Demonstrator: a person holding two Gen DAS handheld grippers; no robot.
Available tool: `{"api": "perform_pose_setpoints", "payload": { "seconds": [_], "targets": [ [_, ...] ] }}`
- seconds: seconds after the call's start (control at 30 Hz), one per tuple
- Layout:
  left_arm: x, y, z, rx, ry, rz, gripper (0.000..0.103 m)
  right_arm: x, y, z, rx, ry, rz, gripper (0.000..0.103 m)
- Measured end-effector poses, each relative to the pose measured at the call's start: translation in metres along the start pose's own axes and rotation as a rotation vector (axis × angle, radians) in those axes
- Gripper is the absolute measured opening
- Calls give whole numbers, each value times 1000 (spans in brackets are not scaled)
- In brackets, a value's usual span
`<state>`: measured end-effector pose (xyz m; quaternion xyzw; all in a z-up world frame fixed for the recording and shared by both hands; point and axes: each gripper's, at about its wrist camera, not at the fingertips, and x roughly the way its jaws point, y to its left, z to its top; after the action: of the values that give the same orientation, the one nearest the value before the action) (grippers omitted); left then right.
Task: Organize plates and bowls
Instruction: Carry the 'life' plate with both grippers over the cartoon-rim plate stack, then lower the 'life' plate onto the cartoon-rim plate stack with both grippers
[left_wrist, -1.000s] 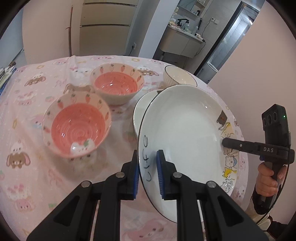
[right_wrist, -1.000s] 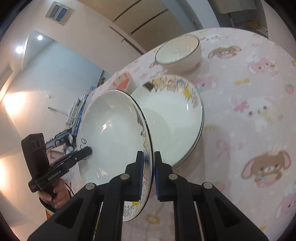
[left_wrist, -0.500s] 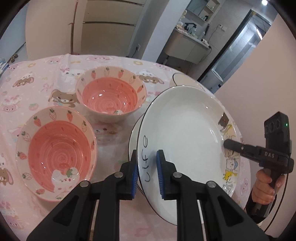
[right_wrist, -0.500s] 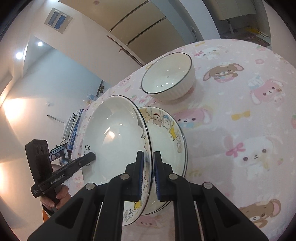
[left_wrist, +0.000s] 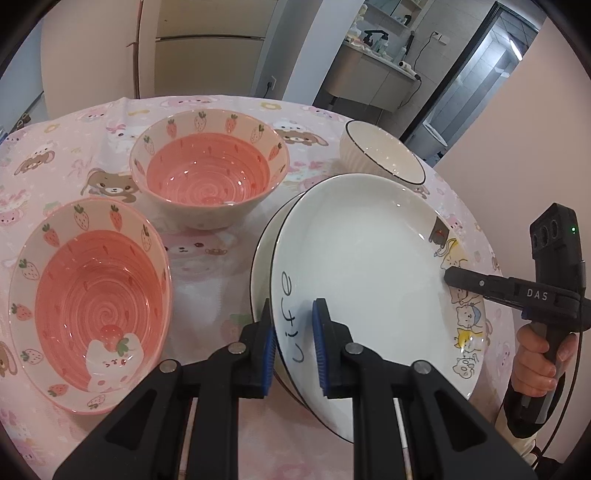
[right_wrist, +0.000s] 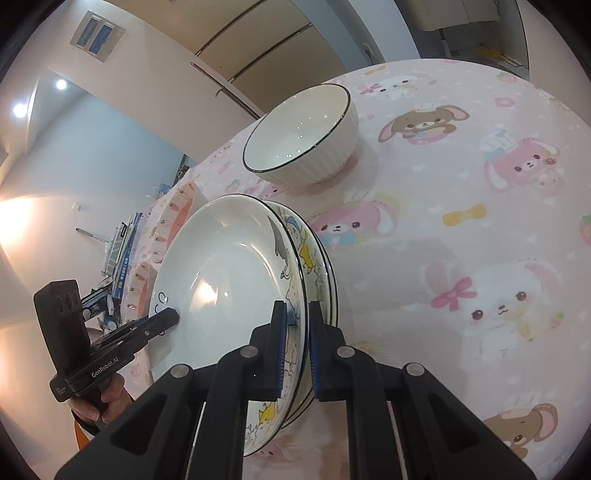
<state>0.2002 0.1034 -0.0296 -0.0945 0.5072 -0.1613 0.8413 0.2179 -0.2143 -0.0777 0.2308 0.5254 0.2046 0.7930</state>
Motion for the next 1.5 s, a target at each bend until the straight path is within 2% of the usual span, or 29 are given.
{"api": "perform_pose_setpoints", "payload": {
  "seconds": [0.4, 0.53, 0.83, 1.0, 1.5],
  "targets": [
    [2, 4, 0, 1, -2, -19, 15, 1, -1, 1, -19, -8, 11, 12],
    [2, 6, 0, -3, 11, -38, 15, 0, -6, 1, -5, -3, 37, 12],
    [3, 5, -2, 12, 56, -58, 15, -4, -6, 3, -21, -11, 39, 11],
    [2, 6, -3, 7, 70, -71, 15, -4, 0, 2, -50, -21, 12, 11],
    [0, 7, -10, 4, 98, -110, 15, -8, -5, 3, -38, -25, 32, 11]
  ]
}}
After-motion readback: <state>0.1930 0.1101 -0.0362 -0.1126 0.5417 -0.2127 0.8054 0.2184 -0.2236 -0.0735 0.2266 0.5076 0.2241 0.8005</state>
